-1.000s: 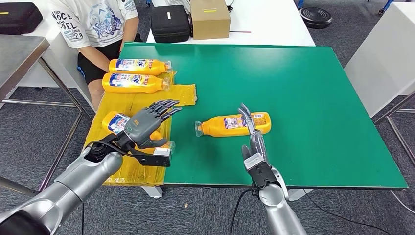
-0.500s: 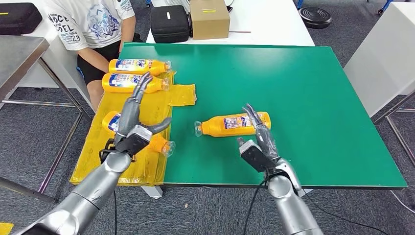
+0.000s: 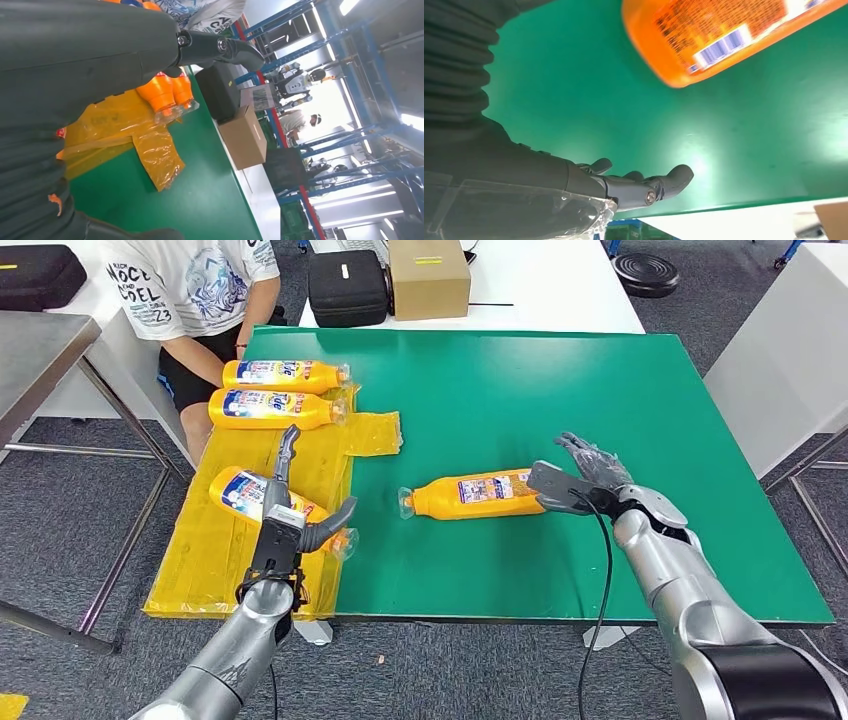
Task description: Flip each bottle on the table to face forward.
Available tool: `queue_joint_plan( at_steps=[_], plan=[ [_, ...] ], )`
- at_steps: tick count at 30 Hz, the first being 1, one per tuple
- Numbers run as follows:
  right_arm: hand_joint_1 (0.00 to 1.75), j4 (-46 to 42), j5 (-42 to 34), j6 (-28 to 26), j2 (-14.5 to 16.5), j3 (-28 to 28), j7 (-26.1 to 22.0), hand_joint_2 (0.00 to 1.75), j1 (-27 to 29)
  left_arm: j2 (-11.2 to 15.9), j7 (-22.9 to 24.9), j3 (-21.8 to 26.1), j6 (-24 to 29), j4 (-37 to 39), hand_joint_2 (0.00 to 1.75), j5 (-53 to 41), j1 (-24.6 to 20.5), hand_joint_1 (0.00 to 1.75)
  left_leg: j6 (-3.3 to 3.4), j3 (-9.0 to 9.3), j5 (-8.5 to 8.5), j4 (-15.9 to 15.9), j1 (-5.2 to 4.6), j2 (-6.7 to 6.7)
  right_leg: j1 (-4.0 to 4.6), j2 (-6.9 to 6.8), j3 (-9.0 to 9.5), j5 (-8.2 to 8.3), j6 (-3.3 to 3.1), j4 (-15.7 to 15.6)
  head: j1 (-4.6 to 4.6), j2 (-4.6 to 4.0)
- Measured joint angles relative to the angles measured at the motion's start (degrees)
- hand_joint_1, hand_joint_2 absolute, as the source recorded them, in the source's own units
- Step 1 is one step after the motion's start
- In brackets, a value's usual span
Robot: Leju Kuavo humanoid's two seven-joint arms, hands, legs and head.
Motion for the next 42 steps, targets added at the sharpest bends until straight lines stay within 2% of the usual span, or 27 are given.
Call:
queue_joint_plan(
  at_steps=[10,31,37,42],
  plan=[
    [0.00,5.44,1.42,0.79,0.02,2.46,0.06,1.75,-3.21,-0.55,0.00,0.59,0.96,0.46,1.75,-0.35,0.18,0.00,0.00,-0.03,0.00,-0.01,0.01,0.00,-0.01,0.01,-0.01,0.00,0.00,0.00,0.02,0.00],
    [0.00,8.66,4.74,5.27,8.76,9.45,-1.59,1.75,-7.35,-1.72,0.10,0.59,1.75,0.80,1.75,-2.85,0.29,0.00,-0.01,-0.02,0.02,-0.01,0.03,0.00,0.01,0.00,-0.02,0.00,0.00,0.01,0.02,0.00],
    [0.00,9.79,4.51,8.47,9.67,10.43,-0.99,1.75,-7.29,-1.72,0.30,0.59,1.33,1.49,1.75,-2.66,0.34,0.00,-0.01,-0.01,0.02,-0.01,0.03,-0.01,0.02,0.00,-0.02,-0.01,0.00,0.01,0.01,0.00],
    [0.00,10.78,4.05,8.94,9.52,10.94,0.73,1.75,-6.54,-1.72,0.35,0.59,1.33,2.12,1.75,-2.72,0.73,0.00,-0.01,-0.01,0.01,-0.01,0.02,-0.01,0.00,0.00,-0.03,-0.01,-0.01,0.00,0.01,0.00]
  ],
)
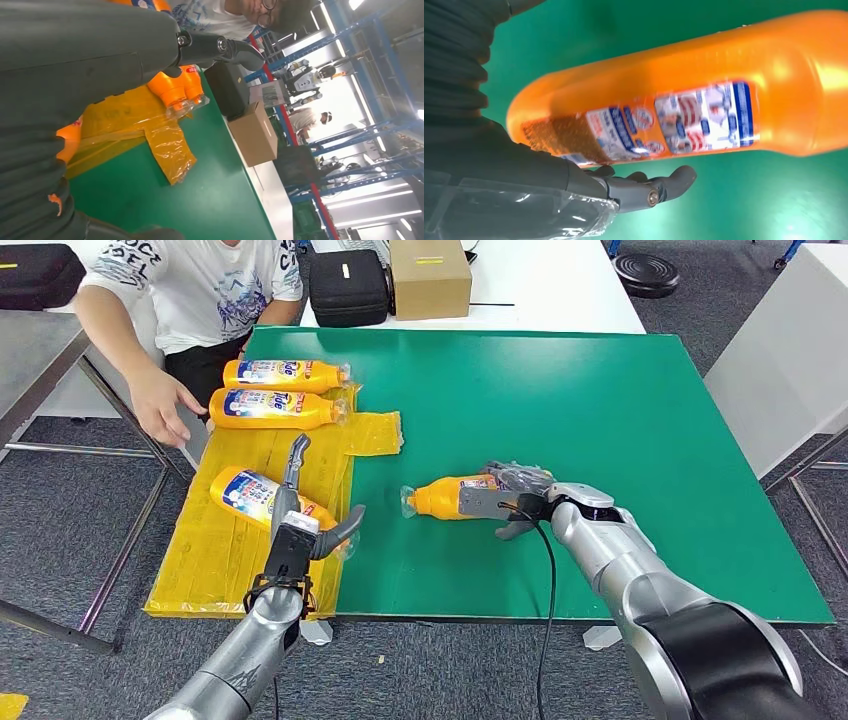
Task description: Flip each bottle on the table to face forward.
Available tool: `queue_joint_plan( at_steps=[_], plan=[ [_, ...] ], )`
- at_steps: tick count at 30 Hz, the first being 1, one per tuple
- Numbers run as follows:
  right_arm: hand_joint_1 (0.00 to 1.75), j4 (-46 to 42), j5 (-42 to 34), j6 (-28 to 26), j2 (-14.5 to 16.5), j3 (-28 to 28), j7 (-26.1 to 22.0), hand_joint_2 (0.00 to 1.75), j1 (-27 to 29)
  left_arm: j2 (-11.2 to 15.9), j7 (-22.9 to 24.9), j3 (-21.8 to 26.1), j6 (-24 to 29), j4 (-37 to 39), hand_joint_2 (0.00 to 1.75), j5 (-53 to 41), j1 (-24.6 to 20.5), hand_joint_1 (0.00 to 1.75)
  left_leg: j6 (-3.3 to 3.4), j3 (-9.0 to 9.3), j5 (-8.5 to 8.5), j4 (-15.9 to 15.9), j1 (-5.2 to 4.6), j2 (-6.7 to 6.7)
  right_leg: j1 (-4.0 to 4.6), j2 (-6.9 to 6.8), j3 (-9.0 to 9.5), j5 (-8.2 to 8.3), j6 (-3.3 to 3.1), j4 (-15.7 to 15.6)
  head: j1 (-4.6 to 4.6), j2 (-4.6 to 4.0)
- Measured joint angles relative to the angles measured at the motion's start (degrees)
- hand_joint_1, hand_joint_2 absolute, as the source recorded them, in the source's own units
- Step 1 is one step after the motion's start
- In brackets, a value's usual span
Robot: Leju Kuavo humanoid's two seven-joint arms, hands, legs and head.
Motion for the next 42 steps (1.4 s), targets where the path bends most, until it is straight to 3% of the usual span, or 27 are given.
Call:
queue_joint_plan(
  at_steps=[9,17,27,28,31,32,42],
  plan=[
    [0.00,1.03,-0.10,0.19,-0.35,0.25,0.56,1.75,0.24,0.01,0.03,0.00,-0.01,0.51,1.75,-0.10,0.12,0.00,0.00,0.01,0.00,0.00,0.00,0.01,0.01,0.00,0.00,0.00,0.00,0.00,0.01,0.00],
    [0.00,1.62,-0.10,-0.81,-2.23,0.31,3.84,1.75,0.92,0.02,0.77,0.00,-0.30,0.53,1.75,-0.76,0.24,0.00,0.00,0.01,0.00,0.00,0.00,-0.02,0.00,-0.01,0.01,0.00,0.00,0.00,0.00,0.00],
    [0.00,1.74,-2.54,-3.80,-3.83,-0.42,3.03,1.75,2.35,0.08,1.64,0.00,-0.27,0.53,1.75,-1.33,0.76,0.00,0.01,0.02,-0.01,0.00,0.00,0.02,0.01,0.01,0.00,0.00,0.00,-0.01,0.00,0.00],
    [0.20,1.74,-2.69,-4.00,-3.84,-0.64,2.93,1.75,2.42,0.08,1.66,0.00,-0.26,0.53,1.75,-1.41,0.77,0.00,0.01,0.02,-0.01,0.00,0.01,0.02,0.02,0.01,0.00,0.00,0.00,0.00,0.00,0.00],
    [1.51,1.74,-2.97,-4.13,-3.85,-1.16,2.50,1.75,2.61,0.07,2.08,0.00,-0.48,0.50,1.75,-1.92,0.78,0.00,0.00,0.03,-0.01,0.00,0.02,0.02,0.03,0.01,0.00,0.00,0.00,0.00,-0.01,0.00],
    [1.75,1.74,-2.98,-4.03,-3.85,-1.22,2.35,1.75,2.66,0.07,2.32,0.00,-0.59,0.49,1.75,-2.14,0.78,0.00,0.00,0.03,0.00,0.00,0.02,0.02,0.03,0.01,0.01,0.00,0.00,0.00,0.00,0.00],
    [1.75,1.73,-2.55,-3.84,-3.87,-1.27,1.36,1.75,3.14,0.04,2.94,0.01,-0.78,0.38,1.75,-3.10,1.00,0.00,0.01,0.04,-0.01,0.00,0.01,0.04,0.02,0.01,0.02,0.00,0.00,-0.01,0.01,0.00]
  ],
)
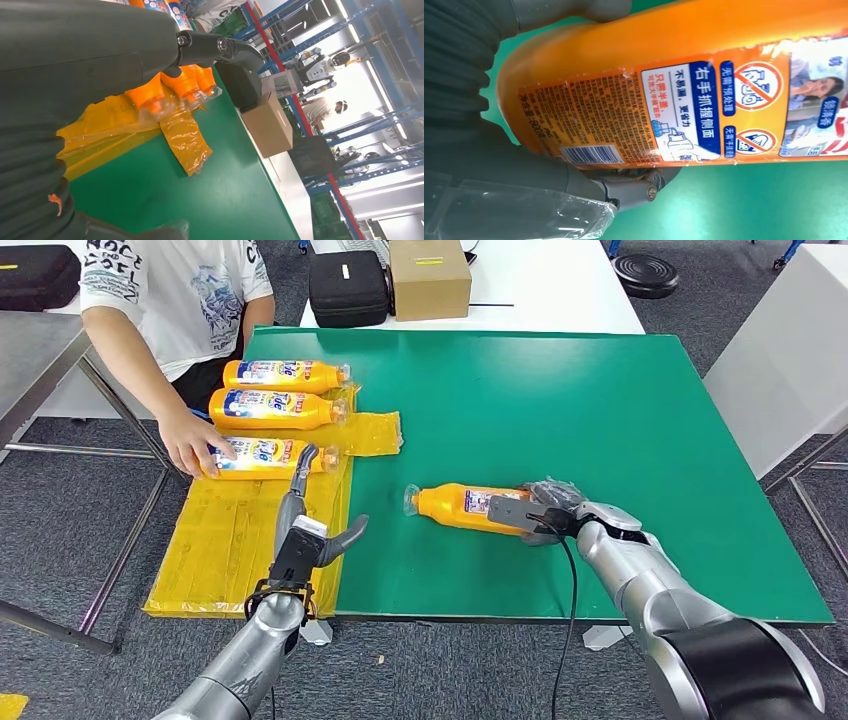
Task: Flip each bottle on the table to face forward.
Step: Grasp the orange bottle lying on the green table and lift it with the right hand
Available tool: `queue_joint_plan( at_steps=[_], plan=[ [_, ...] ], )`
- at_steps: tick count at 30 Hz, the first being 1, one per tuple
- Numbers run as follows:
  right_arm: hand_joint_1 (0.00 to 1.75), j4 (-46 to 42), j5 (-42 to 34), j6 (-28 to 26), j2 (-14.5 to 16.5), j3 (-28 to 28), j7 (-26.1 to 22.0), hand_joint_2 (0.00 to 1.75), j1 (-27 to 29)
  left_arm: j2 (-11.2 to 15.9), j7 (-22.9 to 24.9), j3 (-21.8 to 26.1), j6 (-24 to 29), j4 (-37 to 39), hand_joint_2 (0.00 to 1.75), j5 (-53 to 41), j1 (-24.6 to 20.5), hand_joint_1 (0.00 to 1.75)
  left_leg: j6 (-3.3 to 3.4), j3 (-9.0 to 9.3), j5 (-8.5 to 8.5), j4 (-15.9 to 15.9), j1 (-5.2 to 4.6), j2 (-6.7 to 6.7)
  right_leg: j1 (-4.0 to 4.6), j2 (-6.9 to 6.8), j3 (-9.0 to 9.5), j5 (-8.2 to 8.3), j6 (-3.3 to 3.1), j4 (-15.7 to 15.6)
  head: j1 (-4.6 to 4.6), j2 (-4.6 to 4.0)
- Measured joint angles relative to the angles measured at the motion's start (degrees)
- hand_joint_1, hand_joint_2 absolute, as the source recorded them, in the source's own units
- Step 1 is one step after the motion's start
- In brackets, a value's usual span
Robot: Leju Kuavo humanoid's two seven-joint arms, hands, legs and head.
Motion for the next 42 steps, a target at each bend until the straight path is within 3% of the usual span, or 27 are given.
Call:
queue_joint_plan(
  at_steps=[14,20,24,33,42],
  plan=[
    [1.75,-0.61,-0.21,-2.66,0.69,-0.01,-5.16,1.75,1.08,0.22,0.90,1.17,-0.58,-1.19,1.75,-0.41,1.24,0.00,0.00,0.00,0.00,-0.01,0.01,0.02,0.01,0.00,0.01,0.00,0.00,0.01,0.00,0.00],
    [1.75,-4.55,-6.04,-11.37,2.60,-1.62,-15.02,1.75,4.29,0.60,1.16,3.12,-0.63,-3.77,1.75,1.63,3.19,0.00,-0.01,-0.03,0.00,-0.01,0.03,0.03,0.03,0.01,-0.03,-0.01,-0.01,0.02,-0.01,0.00],
    [1.75,-10.49,-9.90,-16.70,4.70,-3.30,-17.66,1.75,8.01,0.95,1.76,5.32,-1.91,-5.77,1.75,5.80,4.32,0.00,-0.01,-0.06,-0.01,-0.02,0.09,-0.03,0.11,-0.01,-0.04,-0.04,-0.05,0.02,-0.01,0.00],
    [1.75,-20.44,-15.93,-19.75,6.70,-6.91,-19.18,1.75,15.06,1.99,5.32,9.55,-10.37,-9.96,1.75,17.64,5.88,0.00,-0.01,-0.07,0.00,-0.02,0.08,-0.04,0.09,-0.02,-0.04,-0.04,-0.05,0.01,0.00,0.00],
    [1.75,-25.97,-20.08,-19.03,7.55,-8.88,-21.55,1.75,20.08,3.92,14.53,10.55,-31.78,-14.18,1.75,35.78,7.67,0.00,-0.04,-0.08,-0.02,-0.04,0.10,0.01,0.11,0.00,-0.07,-0.05,-0.05,0.01,0.01,0.00]
  ],
)
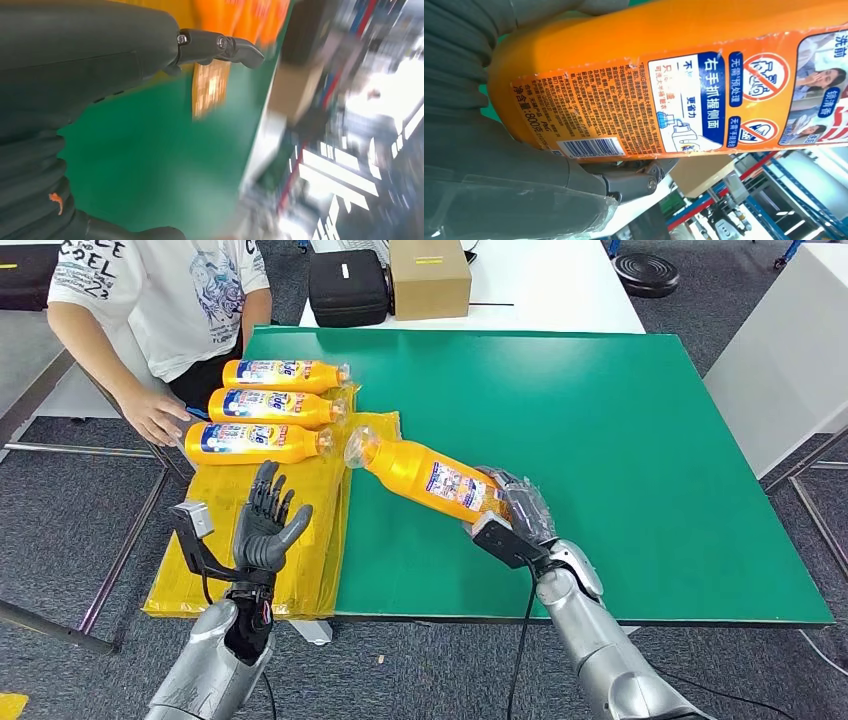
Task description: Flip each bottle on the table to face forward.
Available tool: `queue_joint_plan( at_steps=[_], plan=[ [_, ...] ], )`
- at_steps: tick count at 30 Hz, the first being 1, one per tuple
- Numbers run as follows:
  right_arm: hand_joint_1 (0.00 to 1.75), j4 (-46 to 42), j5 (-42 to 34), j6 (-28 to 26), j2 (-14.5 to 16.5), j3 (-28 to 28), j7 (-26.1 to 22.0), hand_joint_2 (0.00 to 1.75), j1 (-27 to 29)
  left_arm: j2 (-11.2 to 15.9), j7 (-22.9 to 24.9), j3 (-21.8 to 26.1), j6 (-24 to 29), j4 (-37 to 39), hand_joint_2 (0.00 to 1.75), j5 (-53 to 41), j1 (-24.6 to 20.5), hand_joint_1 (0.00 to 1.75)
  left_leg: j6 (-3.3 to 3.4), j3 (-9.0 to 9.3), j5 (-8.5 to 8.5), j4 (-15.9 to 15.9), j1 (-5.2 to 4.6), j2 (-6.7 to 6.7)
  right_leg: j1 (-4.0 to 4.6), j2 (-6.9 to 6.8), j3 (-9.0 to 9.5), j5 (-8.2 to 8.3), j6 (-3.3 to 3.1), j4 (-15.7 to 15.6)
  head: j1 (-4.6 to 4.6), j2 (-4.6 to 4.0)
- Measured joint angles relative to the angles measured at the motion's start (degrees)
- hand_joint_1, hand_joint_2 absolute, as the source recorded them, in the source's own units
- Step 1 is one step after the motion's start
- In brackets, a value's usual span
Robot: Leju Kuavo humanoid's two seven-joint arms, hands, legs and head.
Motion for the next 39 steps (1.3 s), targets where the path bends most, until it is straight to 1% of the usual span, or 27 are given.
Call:
queue_joint_plan(
  at_steps=[2,5,11,15,26,35,39],
  plan=[
    [1.75,-0.37,-0.66,0.51,0.58,0.01,-0.52,1.75,0.72,0.50,1.27,-0.14,-4.12,-0.55,1.75,2.13,0.44,0.00,-0.02,0.00,-0.01,0.00,0.01,0.02,0.01,0.01,-0.03,0.00,0.00,0.00,-0.01,0.00],
    [1.75,-0.76,-1.93,1.84,1.71,0.46,-0.81,1.75,1.40,0.96,1.87,-1.02,-6.82,-1.13,1.75,2.02,0.82,0.00,-0.03,0.00,-0.01,-0.01,0.01,0.01,0.01,0.01,-0.04,0.00,-0.01,0.00,-0.01,0.00],
    [1.75,-0.84,-5.34,4.02,4.91,4.15,-0.90,1.75,1.88,1.08,0.72,-4.62,-8.73,-1.68,1.75,-2.11,0.75,0.00,-0.04,0.00,0.00,0.00,0.01,0.02,0.00,0.01,-0.05,0.00,-0.01,0.00,0.00,0.00],
    [1.75,-0.82,-8.06,4.50,6.32,6.63,-0.90,1.75,2.00,1.08,-0.55,-6.38,-8.94,-2.08,1.75,-4.57,0.64,0.00,-0.04,-0.01,0.00,0.00,0.01,0.01,0.00,0.01,-0.06,0.00,-0.01,0.00,0.00,0.00],
    [1.75,0.27,-11.67,5.25,7.69,10.13,-0.90,1.75,1.97,0.86,-2.47,-8.50,-8.67,-2.37,1.75,-7.40,-0.28,0.00,-0.04,-0.01,0.00,0.00,0.01,0.01,0.00,0.01,-0.06,0.00,-0.01,0.00,0.00,0.00],
    [1.75,3.09,-12.42,6.40,8.35,11.78,-0.90,1.75,1.93,0.43,-2.61,-8.61,-11.40,-2.37,1.75,-4.57,-0.91,0.00,-0.04,-0.02,0.00,0.00,0.01,0.01,0.00,0.01,-0.06,-0.01,-0.01,0.00,0.01,0.00],
    [1.75,4.33,-12.74,7.57,8.72,12.75,-0.90,1.75,1.85,-0.02,-2.02,-8.57,-14.73,-2.37,1.75,-0.34,-1.02,0.00,-0.04,-0.03,0.00,0.00,0.01,0.01,0.00,0.01,-0.07,-0.01,-0.01,0.00,0.01,0.00]
  ],
)
